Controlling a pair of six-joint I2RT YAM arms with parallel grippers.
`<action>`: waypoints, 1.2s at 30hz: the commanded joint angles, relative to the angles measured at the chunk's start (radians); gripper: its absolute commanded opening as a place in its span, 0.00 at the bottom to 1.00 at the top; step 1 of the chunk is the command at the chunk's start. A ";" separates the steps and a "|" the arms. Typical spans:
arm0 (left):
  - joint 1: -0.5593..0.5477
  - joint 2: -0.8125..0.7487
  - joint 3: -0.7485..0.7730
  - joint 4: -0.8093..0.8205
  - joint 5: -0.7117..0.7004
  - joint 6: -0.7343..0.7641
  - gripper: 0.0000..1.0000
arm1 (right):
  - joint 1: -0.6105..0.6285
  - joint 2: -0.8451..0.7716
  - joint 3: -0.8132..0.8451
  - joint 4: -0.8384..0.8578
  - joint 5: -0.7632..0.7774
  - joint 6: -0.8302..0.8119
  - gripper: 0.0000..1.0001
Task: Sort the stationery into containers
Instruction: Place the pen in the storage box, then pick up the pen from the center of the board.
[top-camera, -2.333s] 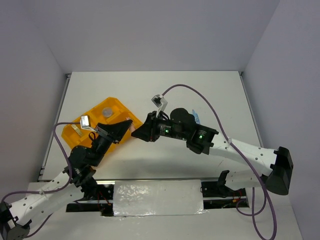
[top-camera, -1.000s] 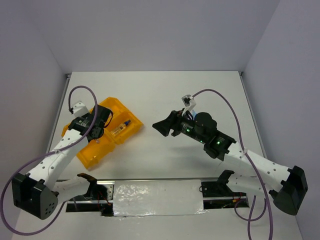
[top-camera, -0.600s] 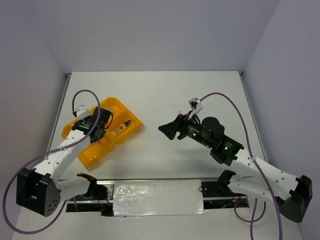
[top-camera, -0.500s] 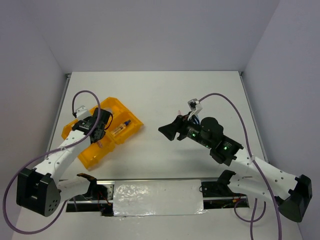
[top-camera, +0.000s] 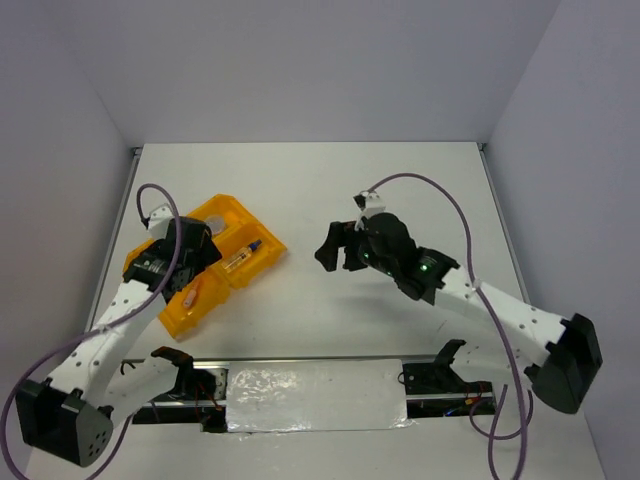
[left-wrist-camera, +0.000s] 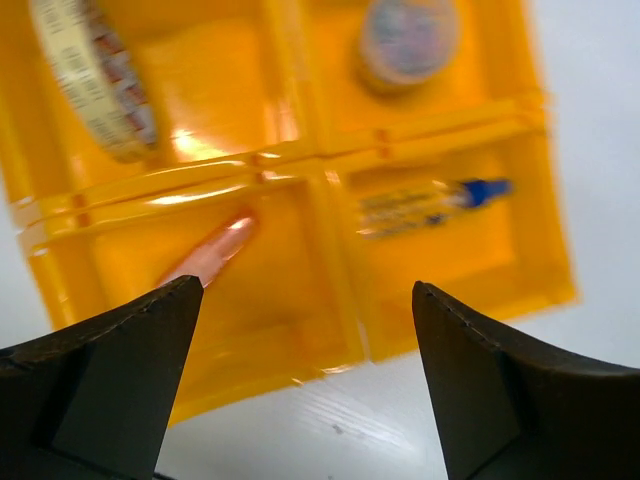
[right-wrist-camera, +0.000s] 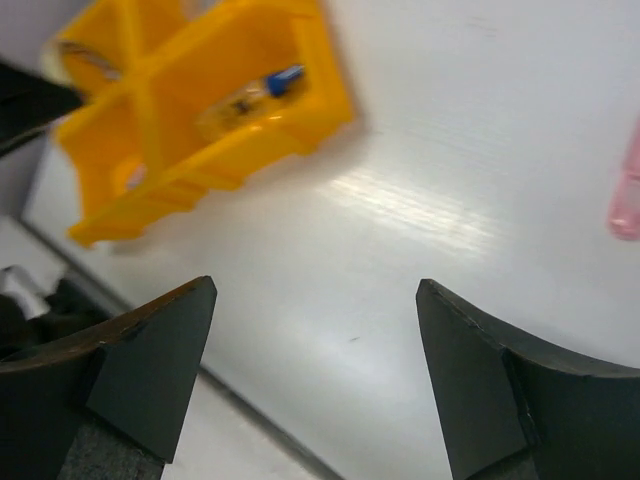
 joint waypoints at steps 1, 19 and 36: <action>0.001 -0.103 0.053 0.129 0.248 0.237 0.99 | -0.043 0.193 0.143 -0.239 0.156 -0.064 0.89; -0.001 -0.346 0.064 0.102 0.432 0.452 0.99 | -0.314 0.759 0.451 -0.302 0.134 -0.236 0.83; -0.001 -0.326 0.059 0.111 0.459 0.455 0.99 | -0.346 0.866 0.382 -0.213 0.049 -0.247 0.26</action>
